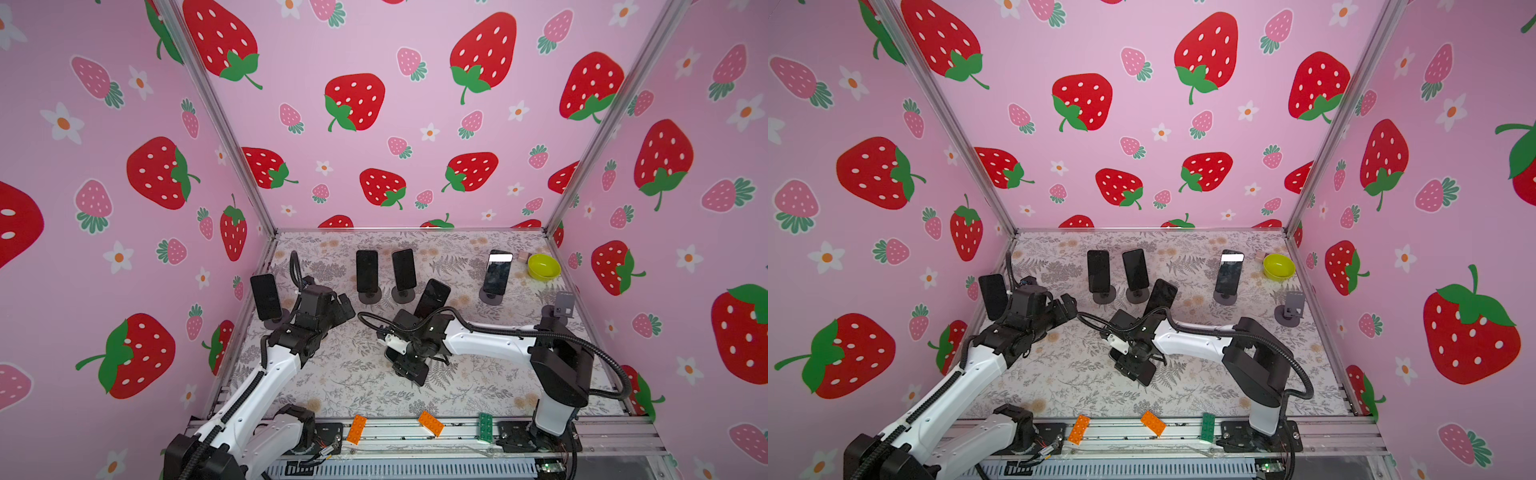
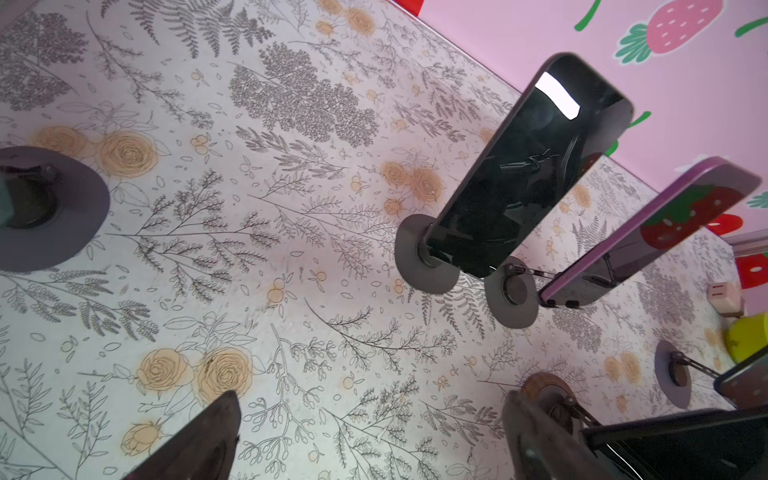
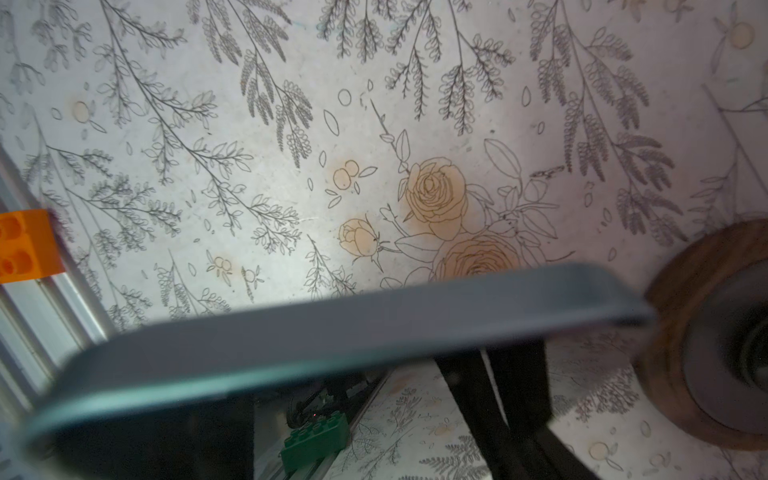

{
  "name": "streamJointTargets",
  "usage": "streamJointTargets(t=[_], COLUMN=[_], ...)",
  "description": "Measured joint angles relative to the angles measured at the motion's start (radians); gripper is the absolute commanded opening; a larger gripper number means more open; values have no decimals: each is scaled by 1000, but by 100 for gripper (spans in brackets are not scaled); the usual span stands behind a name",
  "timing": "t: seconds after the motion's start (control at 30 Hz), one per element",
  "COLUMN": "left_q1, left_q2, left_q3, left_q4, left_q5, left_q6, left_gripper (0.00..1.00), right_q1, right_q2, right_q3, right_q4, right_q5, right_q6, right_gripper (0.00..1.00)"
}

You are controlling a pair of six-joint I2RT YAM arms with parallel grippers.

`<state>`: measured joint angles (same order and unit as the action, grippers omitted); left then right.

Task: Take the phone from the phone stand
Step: 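Lower the right gripper onto the black phone's top edge and close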

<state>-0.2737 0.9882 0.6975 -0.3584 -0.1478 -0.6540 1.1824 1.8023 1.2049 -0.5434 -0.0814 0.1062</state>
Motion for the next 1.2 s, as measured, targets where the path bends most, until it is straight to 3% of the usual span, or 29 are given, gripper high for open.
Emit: streamJointTargets(t=[0.53,1.2], left_q1=[34,50], left_q2=[-34,-35], left_q3=[-28,-115], left_q4=[-11,19], left_q5=[10,68], left_q6=[-23,-91], left_gripper=[99,99], right_q1=[27,31], right_q2=[69,50], right_q3=[-37,-111], right_q4=[107,272], right_q5=[26,56], right_q6=[-10,-2], right_gripper=[66,70])
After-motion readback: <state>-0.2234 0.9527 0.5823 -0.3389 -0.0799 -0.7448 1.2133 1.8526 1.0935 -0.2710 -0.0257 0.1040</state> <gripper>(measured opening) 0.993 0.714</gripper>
